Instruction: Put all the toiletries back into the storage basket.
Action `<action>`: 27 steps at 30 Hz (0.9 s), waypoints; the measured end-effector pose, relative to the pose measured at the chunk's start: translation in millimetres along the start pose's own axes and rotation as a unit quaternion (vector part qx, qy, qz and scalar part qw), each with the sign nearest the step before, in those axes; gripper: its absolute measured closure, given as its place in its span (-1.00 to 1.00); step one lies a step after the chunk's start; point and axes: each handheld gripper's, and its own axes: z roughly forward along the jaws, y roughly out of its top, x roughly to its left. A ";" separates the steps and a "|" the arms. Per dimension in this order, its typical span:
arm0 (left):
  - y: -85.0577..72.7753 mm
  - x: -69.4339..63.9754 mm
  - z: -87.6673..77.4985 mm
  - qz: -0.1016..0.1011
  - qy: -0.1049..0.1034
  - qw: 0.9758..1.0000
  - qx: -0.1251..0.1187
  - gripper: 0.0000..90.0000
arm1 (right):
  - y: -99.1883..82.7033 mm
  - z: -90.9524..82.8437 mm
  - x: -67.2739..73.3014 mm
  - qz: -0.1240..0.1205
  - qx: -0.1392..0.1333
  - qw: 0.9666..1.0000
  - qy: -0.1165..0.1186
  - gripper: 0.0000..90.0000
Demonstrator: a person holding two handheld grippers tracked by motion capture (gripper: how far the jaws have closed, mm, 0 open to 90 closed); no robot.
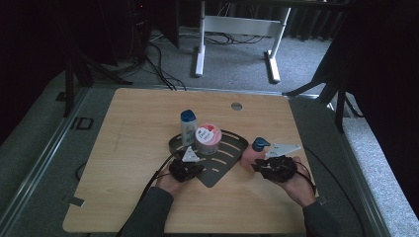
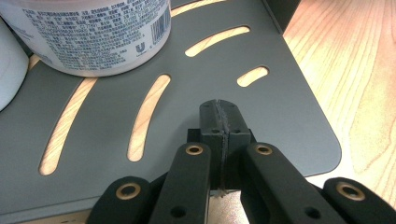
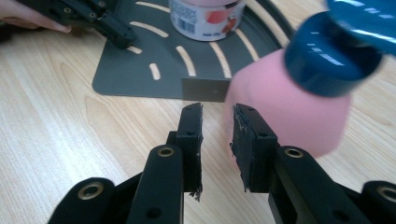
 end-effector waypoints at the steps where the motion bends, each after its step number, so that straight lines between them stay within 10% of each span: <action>1: 0.0 -0.1 0.1 -0.001 0.000 1.000 -0.001 1.00 | 0.1 -1.4 -1.8 0.000 0.000 1.000 -0.002 0.61; 27: -0.5 0.2 0.0 0.001 -0.001 1.000 -0.002 1.00 | 5.8 -2.8 -24.1 0.028 0.004 0.999 -0.035 0.30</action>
